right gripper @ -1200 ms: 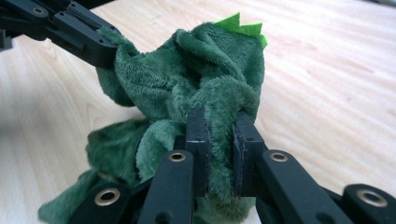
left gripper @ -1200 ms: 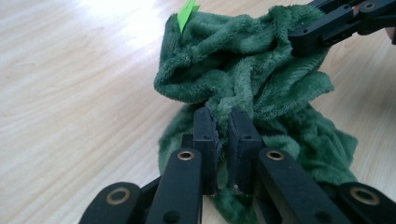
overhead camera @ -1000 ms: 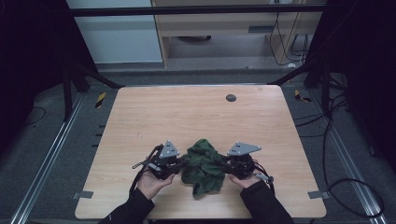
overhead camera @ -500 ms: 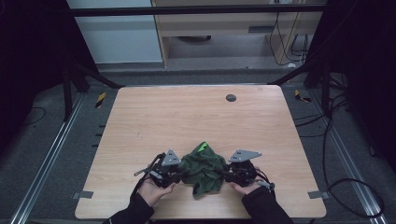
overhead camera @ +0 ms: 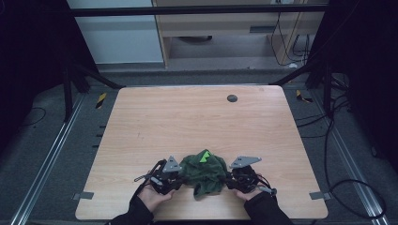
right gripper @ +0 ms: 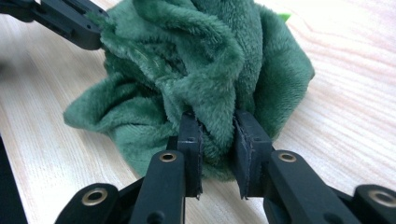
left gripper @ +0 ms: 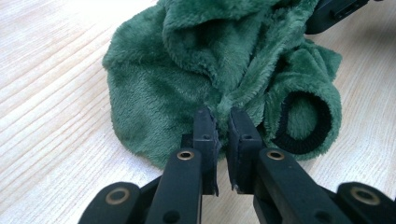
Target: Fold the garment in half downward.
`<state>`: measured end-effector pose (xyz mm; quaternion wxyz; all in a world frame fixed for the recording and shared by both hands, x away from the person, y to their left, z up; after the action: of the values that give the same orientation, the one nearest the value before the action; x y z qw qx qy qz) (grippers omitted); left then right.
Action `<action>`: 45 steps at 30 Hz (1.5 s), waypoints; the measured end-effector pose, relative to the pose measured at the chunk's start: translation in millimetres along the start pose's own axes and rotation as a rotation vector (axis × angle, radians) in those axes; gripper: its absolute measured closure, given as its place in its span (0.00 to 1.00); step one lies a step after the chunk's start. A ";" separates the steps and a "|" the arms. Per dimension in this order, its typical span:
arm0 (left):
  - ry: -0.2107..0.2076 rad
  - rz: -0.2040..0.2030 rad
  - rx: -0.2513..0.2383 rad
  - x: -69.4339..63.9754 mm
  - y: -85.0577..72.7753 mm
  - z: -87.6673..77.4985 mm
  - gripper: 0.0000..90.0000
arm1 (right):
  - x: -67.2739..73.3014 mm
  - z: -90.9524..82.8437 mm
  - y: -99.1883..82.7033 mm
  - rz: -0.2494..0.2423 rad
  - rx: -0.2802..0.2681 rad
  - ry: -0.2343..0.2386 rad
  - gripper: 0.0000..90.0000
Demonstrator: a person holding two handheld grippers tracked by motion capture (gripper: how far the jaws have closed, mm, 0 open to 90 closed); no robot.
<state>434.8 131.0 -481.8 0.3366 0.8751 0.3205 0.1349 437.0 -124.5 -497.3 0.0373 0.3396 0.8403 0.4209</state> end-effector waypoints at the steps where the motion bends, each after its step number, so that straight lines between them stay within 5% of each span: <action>1: 0.001 0.001 0.004 0.0 -0.3 0.8 0.92 | 0.0 0.7 -0.3 0.002 0.001 0.000 0.83; 10: -0.009 -0.040 -0.058 7.4 1.4 -10.8 0.76 | 2.8 -6.0 1.6 -0.004 -0.045 0.020 0.69; 22: 0.049 -0.096 -0.118 29.5 16.8 -29.0 0.64 | -3.3 -31.2 19.9 0.012 -0.163 0.007 0.64; 35: 0.059 -0.095 -0.102 39.8 37.6 -9.4 0.64 | -15.5 -25.8 48.1 0.028 -0.209 -0.006 0.67; 45: 0.031 -0.057 -0.054 34.6 37.7 14.6 0.66 | -22.9 2.0 50.8 0.037 -0.139 0.022 0.68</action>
<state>485.4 124.8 -466.5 0.3587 0.8540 0.3469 0.1473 482.7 -115.9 -466.5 0.0436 0.3471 0.8029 0.4826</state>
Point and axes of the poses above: each handheld gripper's, and its own axes: z roughly forward along the jaws, y roughly out of its top, x roughly to its left, the point moved 2 cm from there along z, roughly forward along the jaws, and after that the axes turned 6 degrees about y, right-handed, at the moved point
